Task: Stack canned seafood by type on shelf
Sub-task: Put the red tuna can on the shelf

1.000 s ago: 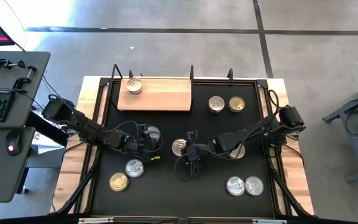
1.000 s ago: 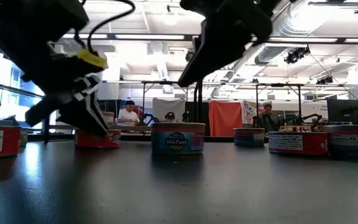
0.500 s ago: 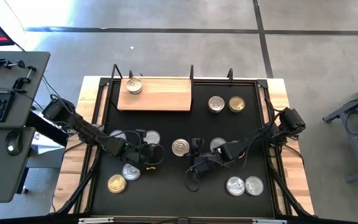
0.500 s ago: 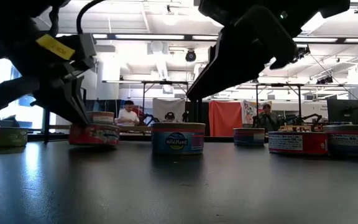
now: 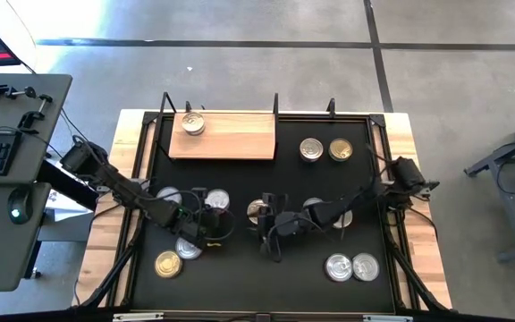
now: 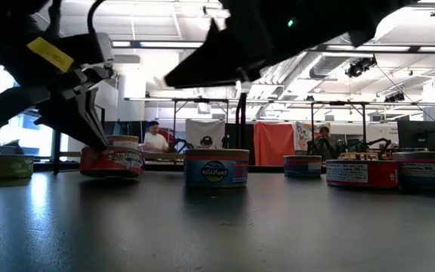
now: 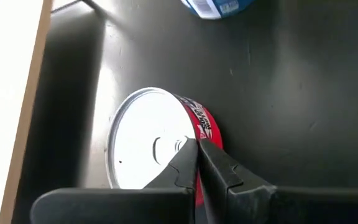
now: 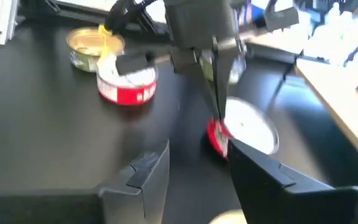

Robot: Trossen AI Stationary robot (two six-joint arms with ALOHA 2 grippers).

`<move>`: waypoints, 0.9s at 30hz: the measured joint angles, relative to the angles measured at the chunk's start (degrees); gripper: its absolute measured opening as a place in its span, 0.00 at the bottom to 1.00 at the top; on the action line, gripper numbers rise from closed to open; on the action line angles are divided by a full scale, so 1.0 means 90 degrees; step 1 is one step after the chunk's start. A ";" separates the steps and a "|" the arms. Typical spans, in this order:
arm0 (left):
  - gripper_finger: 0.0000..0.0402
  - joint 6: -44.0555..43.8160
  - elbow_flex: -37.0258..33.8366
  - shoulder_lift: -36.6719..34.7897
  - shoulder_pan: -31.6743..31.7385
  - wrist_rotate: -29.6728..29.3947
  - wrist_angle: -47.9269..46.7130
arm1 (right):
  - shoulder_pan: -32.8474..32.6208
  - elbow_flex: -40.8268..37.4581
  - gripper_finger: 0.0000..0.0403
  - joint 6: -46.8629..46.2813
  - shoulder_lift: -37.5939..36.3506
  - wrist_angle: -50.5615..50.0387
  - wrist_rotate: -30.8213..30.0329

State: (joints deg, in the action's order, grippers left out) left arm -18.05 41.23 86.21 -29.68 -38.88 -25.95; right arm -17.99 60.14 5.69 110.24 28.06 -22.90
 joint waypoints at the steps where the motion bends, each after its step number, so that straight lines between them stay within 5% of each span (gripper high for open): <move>1: 0.00 -0.0074 0.0002 -0.0004 -0.0024 -0.0055 0.0018 | 0.0068 0.0004 0.39 0.0244 0.0075 0.0085 0.0011; 6: 0.00 -0.0513 -0.0133 -0.0171 -0.0117 -0.0194 0.0090 | 0.0450 0.0376 0.44 0.1056 0.0160 -0.0551 0.0270; 12: 0.00 -0.0985 -0.0566 -0.0787 -0.0127 -0.0221 0.0379 | 0.0826 0.0851 0.63 0.2252 0.0359 -0.1274 0.1065; 16: 0.00 -0.0983 -0.0965 -0.1293 -0.0127 -0.0227 0.0886 | 0.0962 0.1265 0.71 0.3452 0.0910 -0.1196 0.0784; 27: 0.00 -0.0810 -0.1755 -0.2117 -0.0123 -0.0210 0.1944 | 0.1093 0.3233 0.70 0.4256 0.2385 -0.1845 0.0553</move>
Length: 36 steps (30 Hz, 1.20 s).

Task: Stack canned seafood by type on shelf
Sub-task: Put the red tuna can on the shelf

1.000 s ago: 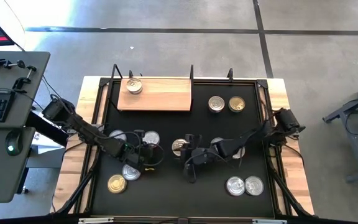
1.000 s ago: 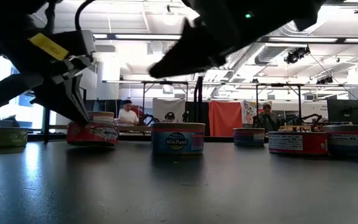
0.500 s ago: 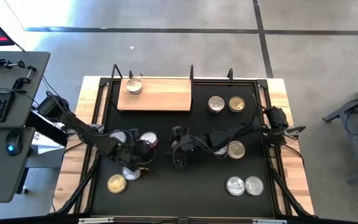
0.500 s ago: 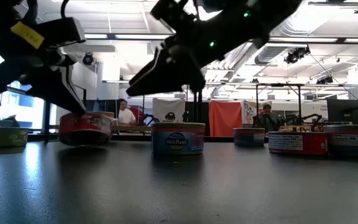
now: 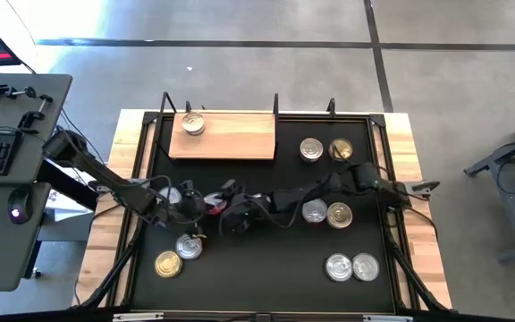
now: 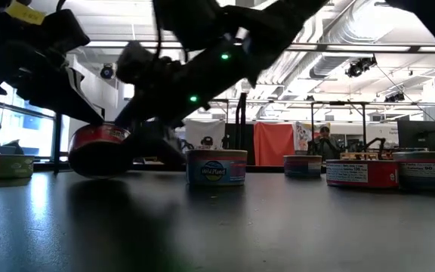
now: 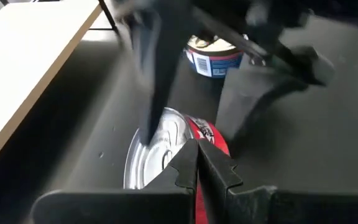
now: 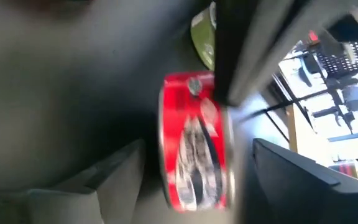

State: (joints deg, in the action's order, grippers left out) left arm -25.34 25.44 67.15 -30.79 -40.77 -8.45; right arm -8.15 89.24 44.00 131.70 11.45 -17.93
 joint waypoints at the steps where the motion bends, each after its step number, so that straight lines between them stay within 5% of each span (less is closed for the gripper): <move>1: 0.00 0.0000 -0.0014 -0.0029 0.0000 0.0000 0.0007 | -0.0002 0.0152 0.68 -0.0029 0.0084 -0.0152 0.0002; 9: 0.00 0.0235 -0.0030 -0.0265 -0.0002 -0.0056 -0.0060 | -0.0008 0.0672 0.29 -0.0703 0.0210 -0.1090 -0.0266; 16: 0.00 -0.0439 0.0382 -0.1043 -0.0022 -0.0199 -0.1889 | -0.0106 0.0922 0.29 -0.1190 -0.0075 -0.2316 -0.1135; 25: 0.00 -0.2092 0.0504 -0.1772 -0.0331 -0.1337 -0.3755 | 0.0338 0.0961 0.29 -0.1038 -0.0839 -0.2720 -0.2825; 36: 0.00 -0.2404 0.0503 -0.1507 -0.0384 -0.1622 -0.3716 | 0.1733 0.1481 0.29 -0.0606 -0.0224 -0.2344 -0.1723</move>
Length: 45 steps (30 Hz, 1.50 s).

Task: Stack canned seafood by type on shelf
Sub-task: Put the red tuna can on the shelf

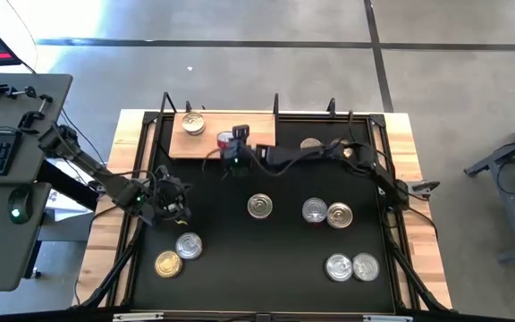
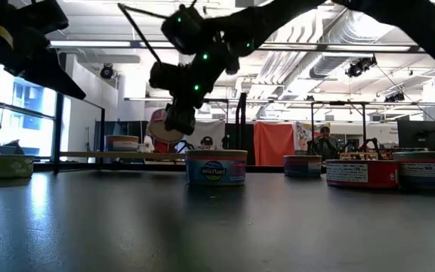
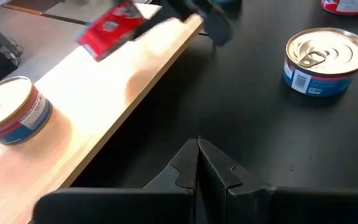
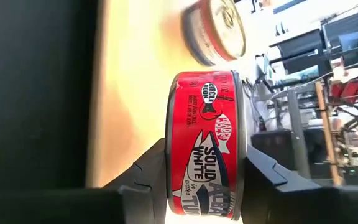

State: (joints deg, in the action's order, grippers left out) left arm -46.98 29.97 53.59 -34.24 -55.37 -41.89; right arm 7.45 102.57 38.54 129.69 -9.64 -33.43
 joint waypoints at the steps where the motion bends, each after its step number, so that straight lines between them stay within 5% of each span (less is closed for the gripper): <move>1: 0.00 0.0002 -0.0002 0.0018 0.0000 0.0002 -0.0002 | 0.0076 0.0057 0.29 -0.0006 0.0034 0.0061 0.0149; 6: 0.00 0.0008 -0.0002 0.0051 0.0002 -0.0013 0.0008 | 0.0177 0.0116 0.31 0.0006 0.0294 0.0317 0.0278; 13: 0.00 0.0012 -0.0002 0.0050 0.0002 -0.0020 0.0104 | 0.0174 0.0118 0.60 -0.0246 0.0345 0.0402 0.1253; 19: 0.00 0.0012 -0.0002 0.0050 0.0002 -0.0018 0.0173 | 0.0169 0.0118 0.66 -0.0297 0.0246 0.0464 0.1636; 25: 0.00 0.0068 -0.0002 0.0050 0.0002 -0.0015 0.0199 | 0.0414 0.0344 0.51 -0.1238 -0.0045 -0.0502 0.3039; 33: 0.00 0.0187 -0.0002 0.0050 0.0002 -0.0076 0.0227 | 0.1000 0.0772 0.05 -0.2235 0.0120 -0.1062 0.3419; 39: 0.00 0.0182 -0.0002 0.0052 0.0002 -0.0086 0.0252 | 0.1222 0.0772 0.06 -0.2255 0.0332 -0.1005 0.4344; 45: 0.00 0.0180 -0.0002 0.0052 0.0010 -0.0093 0.0362 | 0.1304 0.0772 0.01 -0.2255 0.0462 -0.0853 0.4321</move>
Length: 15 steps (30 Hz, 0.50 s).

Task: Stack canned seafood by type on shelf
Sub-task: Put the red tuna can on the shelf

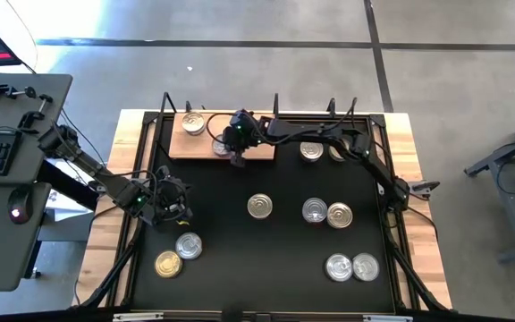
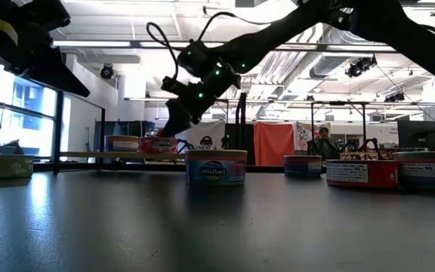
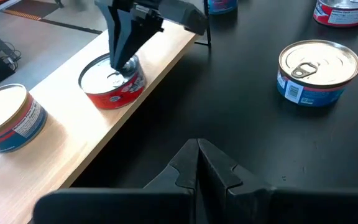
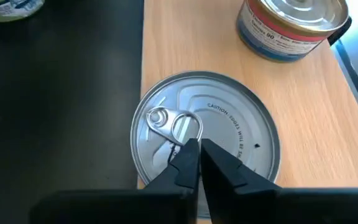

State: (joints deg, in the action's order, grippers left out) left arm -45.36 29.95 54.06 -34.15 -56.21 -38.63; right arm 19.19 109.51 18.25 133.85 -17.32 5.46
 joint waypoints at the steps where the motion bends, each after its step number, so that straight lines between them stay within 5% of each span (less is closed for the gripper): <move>1: 0.00 0.0000 0.0000 -0.0002 0.0000 0.0000 -0.0005 | 0.0007 0.0000 0.01 -0.0017 0.0028 0.0053 -0.0115; 11: 0.00 0.0001 0.0000 0.0000 0.0008 -0.0152 0.0228 | 0.0252 -0.0007 0.00 -0.1025 0.0145 0.0990 -0.1246; 15: 0.00 0.0286 0.0000 0.0000 0.0168 -0.0207 0.0812 | 0.0289 -0.0010 0.00 -0.1706 -0.0027 0.1917 -0.1181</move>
State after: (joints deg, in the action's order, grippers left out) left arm -42.79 29.95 54.06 -32.64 -58.07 -31.32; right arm 21.79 109.43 2.90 133.60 -0.07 -5.17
